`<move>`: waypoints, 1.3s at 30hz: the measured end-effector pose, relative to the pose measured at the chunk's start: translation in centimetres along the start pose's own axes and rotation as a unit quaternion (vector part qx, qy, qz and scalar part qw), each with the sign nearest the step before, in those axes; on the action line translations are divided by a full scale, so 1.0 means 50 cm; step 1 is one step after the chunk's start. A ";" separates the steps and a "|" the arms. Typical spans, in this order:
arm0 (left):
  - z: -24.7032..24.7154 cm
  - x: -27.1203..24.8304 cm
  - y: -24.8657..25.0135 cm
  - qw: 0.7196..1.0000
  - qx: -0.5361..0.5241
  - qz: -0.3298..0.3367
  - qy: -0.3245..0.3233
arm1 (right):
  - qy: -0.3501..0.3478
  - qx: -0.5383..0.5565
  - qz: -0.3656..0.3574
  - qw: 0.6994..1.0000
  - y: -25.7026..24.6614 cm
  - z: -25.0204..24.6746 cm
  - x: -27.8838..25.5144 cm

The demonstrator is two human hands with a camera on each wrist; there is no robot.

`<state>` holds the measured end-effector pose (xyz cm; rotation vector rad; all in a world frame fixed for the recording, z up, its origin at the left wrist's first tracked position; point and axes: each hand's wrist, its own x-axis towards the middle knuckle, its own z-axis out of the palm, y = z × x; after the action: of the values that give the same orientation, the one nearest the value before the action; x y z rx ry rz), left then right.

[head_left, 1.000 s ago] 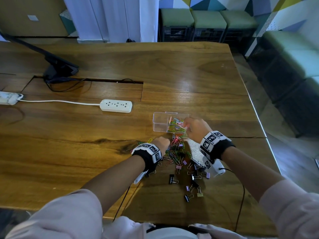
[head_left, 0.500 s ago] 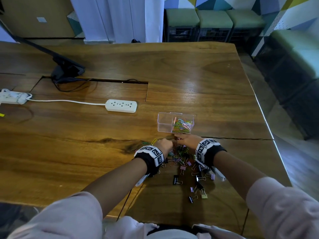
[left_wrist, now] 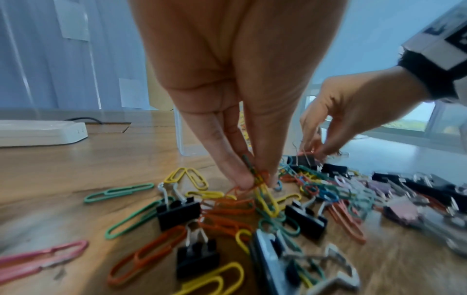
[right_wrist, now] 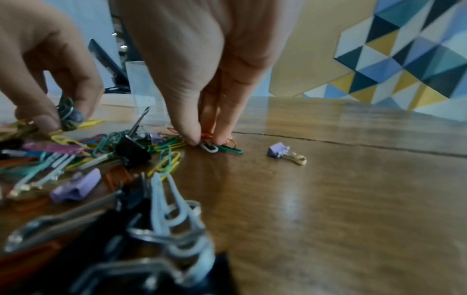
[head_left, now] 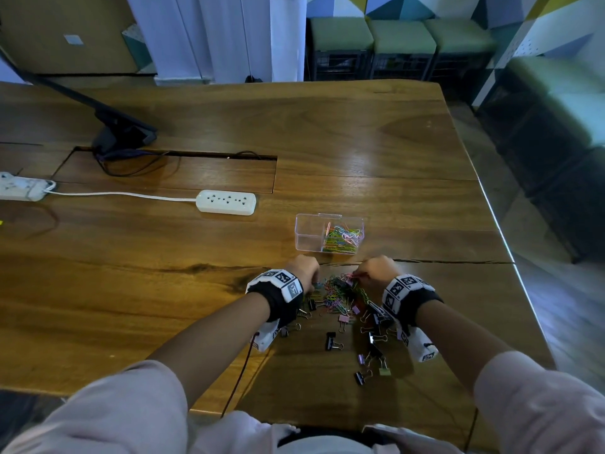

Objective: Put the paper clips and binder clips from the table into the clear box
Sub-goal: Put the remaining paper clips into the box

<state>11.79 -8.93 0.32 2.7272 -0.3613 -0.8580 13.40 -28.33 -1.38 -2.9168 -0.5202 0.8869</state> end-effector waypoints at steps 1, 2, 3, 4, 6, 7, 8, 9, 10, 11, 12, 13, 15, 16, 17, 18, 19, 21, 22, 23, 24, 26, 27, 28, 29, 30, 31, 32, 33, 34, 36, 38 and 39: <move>-0.006 -0.002 -0.001 1.000 -0.020 0.002 0.011 | 0.012 0.010 0.006 1.000 0.002 0.004 0.000; -0.012 -0.003 -0.002 0.999 -0.042 0.007 0.020 | 0.024 0.021 0.014 0.999 0.002 0.005 -0.002; -0.020 -0.006 -0.001 0.997 -0.062 0.013 0.031 | 0.034 0.031 0.023 0.999 0.002 0.005 -0.003; -0.027 -0.007 0.000 0.995 -0.083 0.017 0.043 | 0.040 0.043 0.035 0.998 0.003 0.005 -0.003; -0.042 -0.010 0.002 0.990 -0.123 0.022 0.070 | 0.036 0.075 0.055 0.995 0.010 0.005 -0.002; -0.050 -0.009 0.004 0.986 -0.143 0.022 0.082 | 0.029 0.092 0.065 0.993 0.014 0.003 -0.003; -0.058 -0.006 0.005 0.982 -0.163 0.020 0.092 | 0.020 0.111 0.077 0.991 0.018 0.001 -0.007; -0.066 -0.004 0.008 0.978 -0.182 0.019 0.102 | 0.016 0.128 0.085 0.988 0.024 0.002 -0.010; -0.075 0.000 0.010 0.973 -0.199 0.018 0.114 | 0.014 0.145 0.093 0.985 0.029 0.003 -0.013; -0.085 0.004 0.013 0.968 -0.213 0.020 0.128 | 0.014 0.158 0.099 0.982 0.033 0.006 -0.016; -0.094 0.009 0.016 0.963 -0.230 0.020 0.140 | 0.014 0.168 0.103 0.980 0.034 0.007 -0.020; -0.103 0.014 0.020 0.957 -0.248 0.021 0.149 | 0.011 0.170 0.104 0.980 0.035 0.008 -0.024; -0.119 0.026 0.030 0.948 -0.273 0.017 0.162 | 0.002 0.173 0.107 0.979 0.035 0.010 -0.028; -0.128 0.033 0.035 0.946 -0.278 0.014 0.169 | -0.001 0.176 0.108 0.978 0.035 0.010 -0.030; -0.136 0.039 0.041 0.943 -0.283 0.013 0.176 | -0.002 0.178 0.109 0.978 0.036 0.011 -0.031; -0.144 0.045 0.046 0.938 -0.294 0.012 0.183 | 0.000 0.180 0.110 0.978 0.037 0.011 -0.032; -0.150 0.051 0.051 0.932 -0.310 0.012 0.187 | 0.003 0.178 0.109 0.978 0.037 0.011 -0.033; -0.156 0.061 0.058 0.918 -0.346 0.008 0.193 | 0.005 0.174 0.108 0.979 0.034 0.010 -0.035; -0.154 0.066 0.060 0.913 -0.358 0.002 0.198 | 0.005 0.176 0.109 0.978 0.032 0.010 -0.036; -0.151 0.072 0.061 0.907 -0.369 -0.005 0.203 | 0.004 0.176 0.109 0.978 0.030 0.009 -0.037; -0.146 0.078 0.062 0.901 -0.382 -0.015 0.204 | 0.004 0.174 0.107 0.979 0.029 0.008 -0.038; -0.132 0.087 0.061 0.888 -0.412 -0.040 0.199 | 0.008 0.169 0.105 0.980 0.028 0.008 -0.042; -0.125 0.089 0.060 0.885 -0.420 -0.048 0.193 | 0.010 0.172 0.106 0.979 0.028 0.008 -0.043; -0.120 0.091 0.059 0.885 -0.424 -0.053 0.185 | 0.014 0.177 0.106 0.978 0.028 0.009 -0.044; -0.116 0.091 0.058 0.885 -0.429 -0.052 0.176 | 0.017 0.181 0.108 0.977 0.027 0.009 -0.045; -0.113 0.088 0.059 0.882 -0.437 -0.052 0.166 | 0.018 0.183 0.109 0.977 0.027 0.009 -0.045; -0.112 0.083 0.062 0.879 -0.447 -0.052 0.157 | 0.019 0.185 0.110 0.976 0.026 0.008 -0.046; -0.112 0.081 0.064 0.877 -0.453 -0.053 0.151 | 0.018 0.187 0.110 0.976 0.025 0.008 -0.046; -0.112 0.080 0.065 0.875 -0.458 -0.053 0.147 | 0.016 0.188 0.111 0.976 0.025 0.007 -0.046; -0.112 0.078 0.067 0.874 -0.463 -0.050 0.140 | 0.013 0.189 0.112 0.976 0.025 0.007 -0.047; -0.115 0.074 0.069 0.875 -0.469 -0.038 0.115 | 0.009 0.186 0.110 0.976 0.023 0.004 -0.047; -0.119 0.068 0.073 0.868 -0.489 -0.030 0.084 | 0.002 0.188 0.106 0.976 0.020 0.003 -0.046; -0.122 0.063 0.076 0.864 -0.498 -0.028 0.074 | -0.002 0.193 0.105 0.976 0.018 0.002 -0.045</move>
<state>17.28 -12.42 4.72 1.8031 0.1761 -0.5861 11.87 -29.95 -0.36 -2.6409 -0.0265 0.8977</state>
